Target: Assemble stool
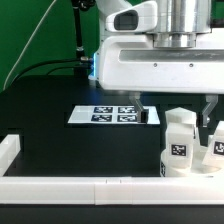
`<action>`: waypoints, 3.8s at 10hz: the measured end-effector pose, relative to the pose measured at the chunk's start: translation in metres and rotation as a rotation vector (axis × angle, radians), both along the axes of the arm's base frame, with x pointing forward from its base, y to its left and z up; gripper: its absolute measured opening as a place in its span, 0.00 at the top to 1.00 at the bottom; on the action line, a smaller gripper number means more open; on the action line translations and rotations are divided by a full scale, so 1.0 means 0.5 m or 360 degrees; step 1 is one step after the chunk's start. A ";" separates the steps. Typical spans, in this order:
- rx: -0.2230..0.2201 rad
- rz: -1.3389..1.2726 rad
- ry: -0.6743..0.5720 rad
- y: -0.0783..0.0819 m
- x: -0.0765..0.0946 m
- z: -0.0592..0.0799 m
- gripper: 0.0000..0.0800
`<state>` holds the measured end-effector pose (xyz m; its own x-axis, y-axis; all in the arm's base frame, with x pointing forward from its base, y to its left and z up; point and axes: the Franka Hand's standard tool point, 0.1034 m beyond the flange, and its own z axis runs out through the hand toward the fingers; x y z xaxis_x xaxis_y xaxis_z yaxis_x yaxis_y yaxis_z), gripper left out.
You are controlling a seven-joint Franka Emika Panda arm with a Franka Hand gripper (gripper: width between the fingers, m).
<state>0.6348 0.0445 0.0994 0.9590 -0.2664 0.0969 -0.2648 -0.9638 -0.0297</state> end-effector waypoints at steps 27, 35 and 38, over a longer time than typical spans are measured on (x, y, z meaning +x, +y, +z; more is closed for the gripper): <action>0.0379 -0.2722 0.0069 0.095 0.011 -0.051 0.58; 0.0805 -0.3329 -0.0010 0.119 -0.004 -0.054 0.58; 0.0785 -0.3227 -0.0024 0.122 -0.005 -0.055 0.58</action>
Offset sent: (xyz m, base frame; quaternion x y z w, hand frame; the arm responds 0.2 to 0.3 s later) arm 0.0077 0.0229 -0.0030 0.0660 -0.0145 0.0381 0.9970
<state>0.6323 0.1054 0.0718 -0.6513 -0.7006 -0.2915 -0.6934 0.7055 -0.1464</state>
